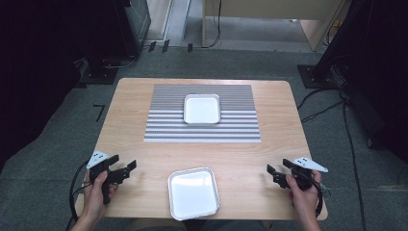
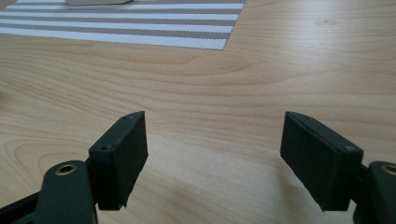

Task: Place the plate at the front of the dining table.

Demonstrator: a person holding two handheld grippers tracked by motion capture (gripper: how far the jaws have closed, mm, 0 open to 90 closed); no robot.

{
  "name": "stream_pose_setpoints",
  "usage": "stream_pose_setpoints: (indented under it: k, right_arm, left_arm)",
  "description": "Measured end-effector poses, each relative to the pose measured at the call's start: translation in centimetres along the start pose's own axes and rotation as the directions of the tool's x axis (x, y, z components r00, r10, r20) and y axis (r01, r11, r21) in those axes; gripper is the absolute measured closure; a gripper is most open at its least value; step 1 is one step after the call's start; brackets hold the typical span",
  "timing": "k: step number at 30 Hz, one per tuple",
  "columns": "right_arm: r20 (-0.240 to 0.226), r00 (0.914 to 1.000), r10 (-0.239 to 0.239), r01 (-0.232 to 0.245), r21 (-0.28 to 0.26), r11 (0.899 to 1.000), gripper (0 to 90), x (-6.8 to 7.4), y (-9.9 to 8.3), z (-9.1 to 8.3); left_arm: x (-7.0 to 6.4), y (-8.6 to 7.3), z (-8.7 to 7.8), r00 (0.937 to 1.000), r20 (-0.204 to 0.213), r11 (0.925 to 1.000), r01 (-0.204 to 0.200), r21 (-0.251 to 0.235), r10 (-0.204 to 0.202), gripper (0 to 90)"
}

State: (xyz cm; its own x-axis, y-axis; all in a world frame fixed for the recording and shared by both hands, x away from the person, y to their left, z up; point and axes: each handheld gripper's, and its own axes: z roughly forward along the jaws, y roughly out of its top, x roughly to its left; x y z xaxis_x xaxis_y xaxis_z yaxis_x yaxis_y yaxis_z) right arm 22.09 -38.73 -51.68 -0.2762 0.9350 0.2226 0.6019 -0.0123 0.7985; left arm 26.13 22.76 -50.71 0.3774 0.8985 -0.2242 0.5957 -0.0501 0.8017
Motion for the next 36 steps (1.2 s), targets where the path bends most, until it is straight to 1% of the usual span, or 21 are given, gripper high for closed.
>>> stream_pose_setpoints:
  k: [3,6,7,10,12,13,14,16,18,21,22,23,24,25,27,28,29,31,33,35,36]
  right_arm:
    - [0.011,0.9999,0.008,-0.008,-0.003,1.0,23.3,-0.3,-0.3,-0.7]
    - [0.023,0.9997,0.004,-0.004,-0.003,1.0,23.3,-0.6,-0.7,-1.3]
    - [0.023,0.9997,0.004,-0.004,-0.003,1.0,23.3,-0.6,-0.7,-1.3]
    - [0.028,0.9996,0.009,-0.009,-0.006,1.0,23.0,-1.1,-1.1,-2.0]
    - [0.035,0.9992,0.019,-0.019,-0.008,1.0,23.0,-1.5,-1.3,-2.4]
    - [0.04,0.999,0.021,-0.02,-0.009,1.0,23.1,-1.7,-1.4,-2.7]
    - [0.047,0.9987,0.021,-0.02,-0.011,1.0,23.0,-2.0,-1.6,-2.9]
    - [0.06,0.9978,0.029,-0.029,-0.011,1.0,23.1,-2.5,-1.9,-3.4]
    - [0.071,0.9967,0.037,-0.037,-0.009,0.999,23.0,-3.0,-2.3,-3.9]
    - [0.09,0.9948,0.048,-0.047,-0.005,0.999,23.0,-3.7,-2.8,-4.5]
    - [0.095,0.9942,0.051,-0.051,-0.004,0.999,22.9,-3.9,-2.9,-4.7]
    - [0.097,0.9938,0.054,-0.053,-0.009,0.999,22.9,-4.0,-3.0,-4.9]
    - [0.105,0.993,0.053,-0.052,-0.01,0.999,22.8,-4.2,-3.0,-5.0]
    - [0.105,0.993,0.053,-0.052,-0.01,0.999,22.8,-4.2,-3.0,-5.0]
    - [0.125,0.9905,0.058,-0.058,-0.006,0.998,22.6,-4.7,-3.2,-5.4]
    - [0.125,0.9905,0.058,-0.058,-0.006,0.998,22.6,-4.7,-3.2,-5.4]
    - [0.135,0.9886,0.068,-0.069,0.006,0.998,22.2,-4.9,-3.2,-5.5]
    - [0.168,0.9843,0.055,-0.063,0.04,0.997,21.8,-4.8,-3.4,-5.3]
    - [0.177,0.9838,0.031,-0.04,0.045,0.998,21.6,-4.7,-3.5,-5.3]
    - [0.183,0.9829,0.02,-0.03,0.049,0.998,21.6,-4.6,-3.5,-5.2]
    - [0.183,0.9829,0.02,-0.03,0.049,0.998,21.6,-4.6,-3.5,-5.2]
  left_arm:
    - [0.3,-0.4,-0.4,1.0,-0.007,1.0,0.006,0.001,-0.006,16.2]
    - [0.9,-1.1,-1.4,0.9996,-0.025,0.9999,0.014,-0.006,-0.014,16.2]
    - [0.9,-1.1,-1.4,0.9996,-0.025,0.9999,0.014,-0.006,-0.014,16.2]
    - [1.5,-1.5,-2.4,0.9985,-0.043,0.9993,0.034,-0.017,-0.034,16.2]
    - [1.7,-1.6,-2.6,0.9981,-0.05,0.9992,0.035,-0.018,-0.035,16.2]
    - [2.0,-1.9,-3.0,0.9971,-0.069,0.9993,0.031,-0.019,-0.032,16.3]
    - [2.2,-2.0,-3.2,0.9965,-0.076,0.9993,0.032,-0.018,-0.033,16.3]
    - [2.3,-2.2,-3.3,0.996,-0.083,0.9994,0.031,-0.017,-0.032,16.2]
    - [2.8,-2.7,-3.8,0.9934,-0.111,0.9996,0.027,-0.012,-0.029,16.2]
    - [3.1,-3.0,-4.1,0.9916,-0.125,0.9994,0.033,-0.011,-0.034,16.2]
    - [3.3,-3.1,-4.4,0.9897,-0.137,0.999,0.039,-0.02,-0.042,16.2]
    - [3.4,-3.2,-4.6,0.9881,-0.149,0.9992,0.036,-0.016,-0.038,16.3]
    - [3.4,-3.2,-4.6,0.9881,-0.149,0.9992,0.036,-0.016,-0.038,16.3]
    - [3.5,-3.2,-4.7,0.9868,-0.158,0.9993,0.036,-0.013,-0.037,16.3]
    - [3.7,-3.5,-4.8,0.9838,-0.176,0.9993,0.036,-0.002,-0.036,16.2]
    - [3.7,-3.5,-4.8,0.9838,-0.176,0.9993,0.036,-0.002,-0.036,16.2]
    - [3.7,-3.7,-4.8,0.9828,-0.18,0.9991,0.042,0.009,-0.04,16.3]
    - [3.6,-3.7,-4.6,0.9822,-0.185,0.999,0.039,0.022,-0.035,16.3]
    - [3.5,-3.7,-4.5,0.9798,-0.199,0.9991,0.028,0.032,-0.022,16.2]
    - [3.3,-3.7,-4.4,0.9774,-0.211,0.9992,0.015,0.038,-0.007,16.2]
    - [3.3,-3.7,-4.4,0.9774,-0.211,0.9992,0.015,0.038,-0.007,16.2]
